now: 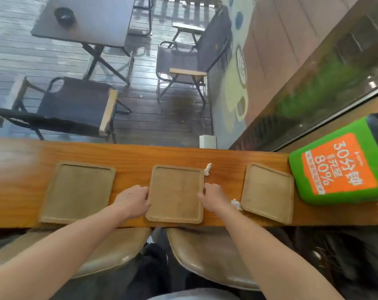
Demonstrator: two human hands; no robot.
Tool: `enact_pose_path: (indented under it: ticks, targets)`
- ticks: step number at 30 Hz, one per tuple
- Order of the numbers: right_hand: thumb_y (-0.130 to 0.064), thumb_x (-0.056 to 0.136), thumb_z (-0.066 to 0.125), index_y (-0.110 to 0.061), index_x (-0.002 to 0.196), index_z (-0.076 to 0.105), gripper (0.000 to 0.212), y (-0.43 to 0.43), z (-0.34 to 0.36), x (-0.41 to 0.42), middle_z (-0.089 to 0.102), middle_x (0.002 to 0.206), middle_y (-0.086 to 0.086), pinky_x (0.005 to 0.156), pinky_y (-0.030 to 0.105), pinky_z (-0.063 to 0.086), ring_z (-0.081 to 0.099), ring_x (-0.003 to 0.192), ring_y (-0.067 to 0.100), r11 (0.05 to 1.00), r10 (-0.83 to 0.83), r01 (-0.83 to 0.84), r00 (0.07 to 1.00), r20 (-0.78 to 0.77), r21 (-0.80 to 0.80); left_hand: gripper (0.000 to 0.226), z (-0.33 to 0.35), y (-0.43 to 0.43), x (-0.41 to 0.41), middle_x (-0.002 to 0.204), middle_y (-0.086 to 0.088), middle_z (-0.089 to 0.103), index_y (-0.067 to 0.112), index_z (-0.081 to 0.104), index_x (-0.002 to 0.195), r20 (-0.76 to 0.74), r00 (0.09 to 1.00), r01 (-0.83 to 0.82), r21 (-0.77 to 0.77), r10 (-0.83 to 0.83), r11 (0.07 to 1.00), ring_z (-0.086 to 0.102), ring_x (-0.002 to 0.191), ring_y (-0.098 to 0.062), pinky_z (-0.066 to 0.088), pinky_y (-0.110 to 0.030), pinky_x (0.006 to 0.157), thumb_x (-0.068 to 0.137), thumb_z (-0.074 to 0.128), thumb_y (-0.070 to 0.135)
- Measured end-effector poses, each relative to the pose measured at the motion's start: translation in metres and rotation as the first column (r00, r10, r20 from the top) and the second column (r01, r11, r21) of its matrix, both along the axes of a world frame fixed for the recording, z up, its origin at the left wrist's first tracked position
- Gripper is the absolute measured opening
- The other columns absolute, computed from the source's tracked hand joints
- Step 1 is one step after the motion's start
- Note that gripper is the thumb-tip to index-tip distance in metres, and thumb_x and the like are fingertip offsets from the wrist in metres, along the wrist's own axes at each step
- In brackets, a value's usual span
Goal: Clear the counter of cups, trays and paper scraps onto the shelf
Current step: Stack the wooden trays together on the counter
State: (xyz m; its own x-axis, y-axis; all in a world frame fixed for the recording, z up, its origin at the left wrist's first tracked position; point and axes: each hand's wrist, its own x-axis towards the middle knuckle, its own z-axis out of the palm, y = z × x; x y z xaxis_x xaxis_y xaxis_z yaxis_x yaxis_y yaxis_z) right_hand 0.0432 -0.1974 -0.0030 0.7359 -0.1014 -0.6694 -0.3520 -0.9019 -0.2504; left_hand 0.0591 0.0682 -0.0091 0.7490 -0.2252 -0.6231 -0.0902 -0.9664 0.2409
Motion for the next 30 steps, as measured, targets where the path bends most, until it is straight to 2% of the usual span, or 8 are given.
enact_pose_path:
  ticks: [3,7,12,16,19,22,27,30]
  targets:
    - [-0.039,0.097,0.05,-0.02,0.106,0.055,0.021,0.011,-0.005,-0.007,0.062,0.107,0.002,0.07,0.037,0.051,0.059,0.09,0.022,0.997,-0.053,0.051,0.998,-0.016,-0.057,0.015,-0.005,0.013,0.005,0.092,0.003,0.054,0.025,0.053,0.094,-0.015,1.0,-0.015,0.009,0.015,1.0,0.056,0.087,-0.02,0.052,-0.036,0.076,0.093,0.048,0.039]
    - [-0.04,0.098,0.048,-0.015,0.12,0.053,0.033,0.016,-0.013,-0.014,0.06,0.116,0.005,0.08,0.04,0.053,0.059,0.101,0.026,0.991,-0.101,0.094,0.992,-0.071,-0.095,0.02,-0.017,0.016,0.006,0.099,0.001,0.06,0.023,0.052,0.104,-0.061,0.995,-0.075,-0.027,0.073,0.997,0.058,0.088,-0.02,0.055,-0.039,0.078,0.093,0.051,0.039]
    - [-0.04,0.097,0.054,-0.012,0.128,0.051,0.042,0.022,-0.025,-0.02,0.056,0.124,0.008,0.089,0.04,0.052,0.057,0.109,0.025,0.968,-0.247,0.243,0.966,-0.072,-0.059,0.047,-0.036,0.008,0.001,0.12,-0.005,0.058,0.014,0.048,0.133,-0.149,0.964,-0.235,-0.098,0.219,0.967,0.058,0.104,-0.023,0.054,-0.039,0.084,0.095,0.054,0.041]
    - [-0.037,0.096,0.058,-0.005,0.143,0.039,0.06,0.036,-0.038,-0.026,0.042,0.144,0.013,0.103,0.04,0.043,0.045,0.129,0.03,0.87,-0.494,0.494,0.869,-0.027,0.0,0.041,-0.05,-0.006,-0.001,0.111,-0.002,0.063,0.012,0.054,0.126,-0.182,0.911,-0.401,-0.17,0.371,0.9,0.06,0.097,-0.02,0.055,-0.035,0.078,0.093,0.059,0.037]
    - [-0.039,0.093,0.06,-0.007,0.144,0.039,0.063,0.044,-0.046,-0.027,0.038,0.144,0.012,0.098,0.04,0.044,0.045,0.127,0.03,0.77,-0.633,0.636,0.771,-0.073,0.043,0.033,-0.055,-0.014,-0.003,0.095,0.005,0.061,0.012,0.062,0.117,-0.177,0.848,-0.529,-0.209,0.5,0.823,0.058,0.084,-0.014,0.05,-0.026,0.063,0.091,0.063,0.032]
    - [-0.044,0.089,0.063,-0.012,0.141,0.041,0.065,0.042,-0.053,-0.022,0.041,0.141,0.011,0.101,0.042,0.046,0.046,0.124,0.03,0.674,-0.73,0.735,0.678,-0.086,0.08,0.032,-0.059,-0.021,-0.009,0.106,-0.003,0.064,0.011,0.064,0.113,-0.137,0.808,-0.589,-0.219,0.573,0.778,0.058,0.09,-0.018,0.051,-0.029,0.069,0.089,0.066,0.032]
    - [-0.058,0.085,0.063,-0.009,0.137,0.046,0.074,0.03,-0.064,-0.015,0.049,0.137,0.011,0.101,0.046,0.047,0.051,0.12,0.03,0.565,-0.796,0.816,0.578,-0.181,0.122,0.067,-0.06,-0.032,-0.002,0.122,-0.014,0.062,0.003,0.06,0.124,-0.26,0.597,-0.8,-0.126,0.759,0.587,0.06,0.108,-0.03,0.054,-0.046,0.092,0.086,0.062,0.058]
    - [-0.065,0.084,0.061,-0.006,0.144,0.042,0.086,0.021,-0.062,-0.006,0.05,0.143,0.01,0.103,0.041,0.042,0.049,0.129,0.032,0.418,-0.827,0.882,0.468,-0.313,0.216,0.084,-0.058,-0.037,0.01,0.128,-0.015,0.062,0.002,0.052,0.136,-0.465,0.372,-0.926,-0.124,0.803,0.357,0.06,0.115,-0.035,0.051,-0.05,0.1,0.086,0.056,0.068]
